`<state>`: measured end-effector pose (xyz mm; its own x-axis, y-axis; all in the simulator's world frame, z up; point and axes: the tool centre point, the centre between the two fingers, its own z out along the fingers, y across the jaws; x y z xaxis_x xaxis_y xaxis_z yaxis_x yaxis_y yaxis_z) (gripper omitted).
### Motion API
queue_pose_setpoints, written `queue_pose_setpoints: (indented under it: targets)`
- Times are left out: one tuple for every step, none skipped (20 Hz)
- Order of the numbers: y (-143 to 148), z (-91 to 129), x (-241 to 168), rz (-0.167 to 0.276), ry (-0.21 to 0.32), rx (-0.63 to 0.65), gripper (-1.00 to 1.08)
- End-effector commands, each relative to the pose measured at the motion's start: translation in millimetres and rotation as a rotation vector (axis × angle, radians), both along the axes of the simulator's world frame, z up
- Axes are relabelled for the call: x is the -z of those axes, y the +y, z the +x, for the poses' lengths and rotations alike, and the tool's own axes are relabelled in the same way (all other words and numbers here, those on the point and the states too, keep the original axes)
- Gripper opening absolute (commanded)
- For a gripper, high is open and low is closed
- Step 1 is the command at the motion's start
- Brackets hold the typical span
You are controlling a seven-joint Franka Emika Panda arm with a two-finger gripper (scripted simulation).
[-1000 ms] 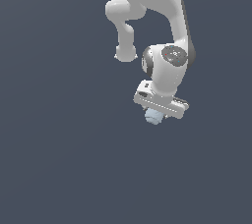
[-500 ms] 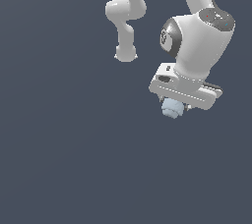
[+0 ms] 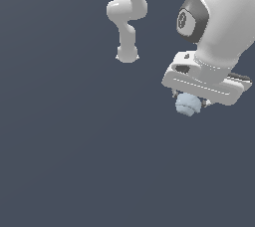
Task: Pick up the object and move it to a goal position.
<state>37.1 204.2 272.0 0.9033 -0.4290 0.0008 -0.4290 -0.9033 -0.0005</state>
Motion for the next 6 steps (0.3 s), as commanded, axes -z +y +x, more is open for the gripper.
queue_pose_setpoints:
  targets:
    - [3.0,1.9,-5.6,0.0,0.001,0.001,-1.0]
    - [3.7,2.4,-6.8,0.0,0.001,0.001,-1.0]
    - [4.2,2.8,-7.7,0.0,0.001,0.001,-1.0]
    - [4.5,3.2,-8.1,0.0,0.001,0.001,-1.0]
    - [4.6,3.4,-8.3,0.0,0.001,0.001,-1.0]
    - [4.7,3.4,-8.3,0.0,0.001,0.001,-1.0]
